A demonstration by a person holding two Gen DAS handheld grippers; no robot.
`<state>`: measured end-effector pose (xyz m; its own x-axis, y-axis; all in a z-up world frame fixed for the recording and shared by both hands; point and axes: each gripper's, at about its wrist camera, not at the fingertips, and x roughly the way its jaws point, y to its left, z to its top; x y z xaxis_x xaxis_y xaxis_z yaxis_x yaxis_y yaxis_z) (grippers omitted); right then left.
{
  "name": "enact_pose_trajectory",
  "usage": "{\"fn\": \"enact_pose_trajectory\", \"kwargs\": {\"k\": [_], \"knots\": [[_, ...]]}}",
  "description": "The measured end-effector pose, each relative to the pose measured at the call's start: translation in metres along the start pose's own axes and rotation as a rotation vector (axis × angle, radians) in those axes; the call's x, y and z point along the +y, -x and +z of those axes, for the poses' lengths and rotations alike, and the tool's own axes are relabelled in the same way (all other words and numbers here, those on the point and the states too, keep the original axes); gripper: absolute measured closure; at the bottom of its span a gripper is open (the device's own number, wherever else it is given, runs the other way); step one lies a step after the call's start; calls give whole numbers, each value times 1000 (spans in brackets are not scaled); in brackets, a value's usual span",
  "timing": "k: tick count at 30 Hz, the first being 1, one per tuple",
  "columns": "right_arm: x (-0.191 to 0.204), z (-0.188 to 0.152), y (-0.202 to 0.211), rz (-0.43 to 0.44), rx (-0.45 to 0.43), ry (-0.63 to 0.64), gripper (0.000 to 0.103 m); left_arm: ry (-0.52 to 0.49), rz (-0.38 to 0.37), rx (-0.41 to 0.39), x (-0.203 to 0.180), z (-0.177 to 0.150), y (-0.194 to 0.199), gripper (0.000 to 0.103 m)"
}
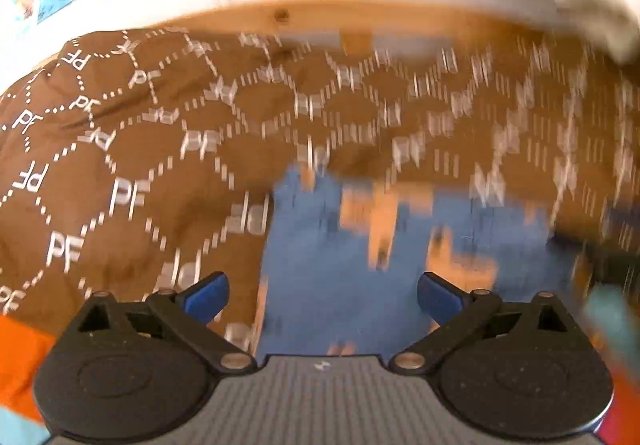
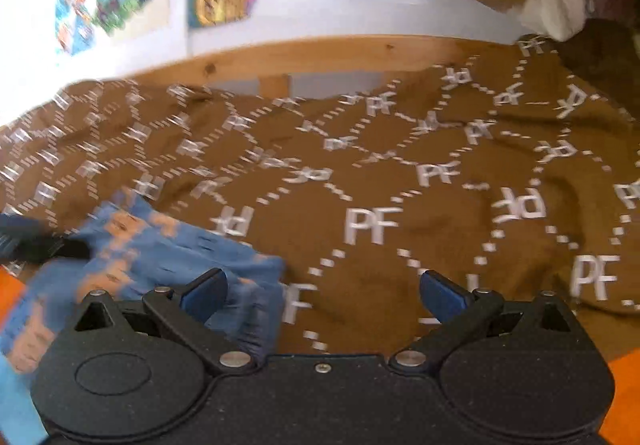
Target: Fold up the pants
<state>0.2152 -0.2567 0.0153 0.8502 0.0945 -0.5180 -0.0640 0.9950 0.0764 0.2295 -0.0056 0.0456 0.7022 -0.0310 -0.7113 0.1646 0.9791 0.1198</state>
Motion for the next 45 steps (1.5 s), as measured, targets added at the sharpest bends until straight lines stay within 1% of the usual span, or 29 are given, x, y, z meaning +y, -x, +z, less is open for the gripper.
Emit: {"fn": "enact_pose_trajectory", "kwargs": {"k": [1, 2, 4, 5, 7, 9, 11, 13, 17, 18, 19, 22, 25, 28, 34, 45], "knots": [[-1, -1, 0, -23, 2, 1, 1, -35, 35, 23, -3, -10, -2, 1], [-2, -1, 0, -40, 3, -4, 1, -53, 67, 29, -3, -19, -2, 1], [-2, 0, 2, -72, 0, 4, 1, -47, 78, 16, 0, -33, 7, 1], [0, 1, 5, -68, -3, 18, 1, -45, 80, 22, 2, -36, 12, 1], [4, 4, 14, -23, -16, 36, 1, -30, 79, 30, 6, -39, 22, 1], [9, 7, 25, 66, -9, 41, 1, -20, 61, 29, 9, -42, 32, 0], [16, 7, 33, 134, 36, 58, 1, -43, 64, 46, 9, -46, 33, 1], [24, 4, 36, 148, 101, 96, 1, -57, 70, 58, 9, -51, 34, 1], [38, -11, 25, 164, 259, 214, 1, -11, 56, 75, 14, -55, 34, 1], [40, -14, 22, 162, 282, 238, 1, 2, 51, 79, 16, -56, 33, 1], [41, -16, 21, 163, 287, 239, 1, 15, 47, 82, 18, -56, 33, 1], [38, -14, 18, 179, 319, 215, 1, 46, 35, 90, 21, -57, 32, 1], [33, -15, 18, 202, 327, 209, 1, 71, 23, 95, 25, -59, 31, 0], [28, -17, 14, 220, 338, 173, 1, 94, 16, 99, 27, -61, 30, 0], [30, -14, 14, 219, 344, 183, 1, 95, 19, 99, 26, -60, 30, 0], [29, -14, 14, 223, 346, 192, 1, 120, 17, 55, 27, -72, 29, 0]]}}
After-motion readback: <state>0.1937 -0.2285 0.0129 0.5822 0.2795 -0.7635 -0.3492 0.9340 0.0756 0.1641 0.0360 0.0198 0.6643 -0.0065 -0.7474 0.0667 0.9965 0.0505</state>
